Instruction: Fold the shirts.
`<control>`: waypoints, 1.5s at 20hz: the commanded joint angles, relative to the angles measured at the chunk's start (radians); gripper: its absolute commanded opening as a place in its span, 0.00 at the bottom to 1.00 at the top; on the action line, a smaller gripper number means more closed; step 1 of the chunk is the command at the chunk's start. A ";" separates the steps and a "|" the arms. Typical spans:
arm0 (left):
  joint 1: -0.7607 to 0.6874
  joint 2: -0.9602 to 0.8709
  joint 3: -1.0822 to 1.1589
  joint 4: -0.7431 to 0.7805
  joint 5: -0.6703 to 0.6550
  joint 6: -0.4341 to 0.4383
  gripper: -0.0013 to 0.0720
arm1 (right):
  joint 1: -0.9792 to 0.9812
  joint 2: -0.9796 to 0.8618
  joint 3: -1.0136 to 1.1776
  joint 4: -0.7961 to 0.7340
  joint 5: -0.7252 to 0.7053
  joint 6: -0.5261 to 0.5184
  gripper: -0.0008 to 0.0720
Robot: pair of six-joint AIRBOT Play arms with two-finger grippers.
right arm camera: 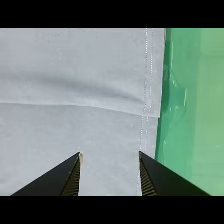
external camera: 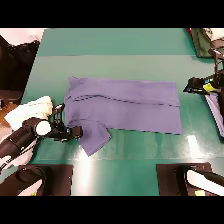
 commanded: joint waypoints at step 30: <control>-0.001 0.007 0.296 -0.009 -0.144 0.230 0.06 | -0.170 0.139 -0.606 0.049 -0.120 -0.097 0.57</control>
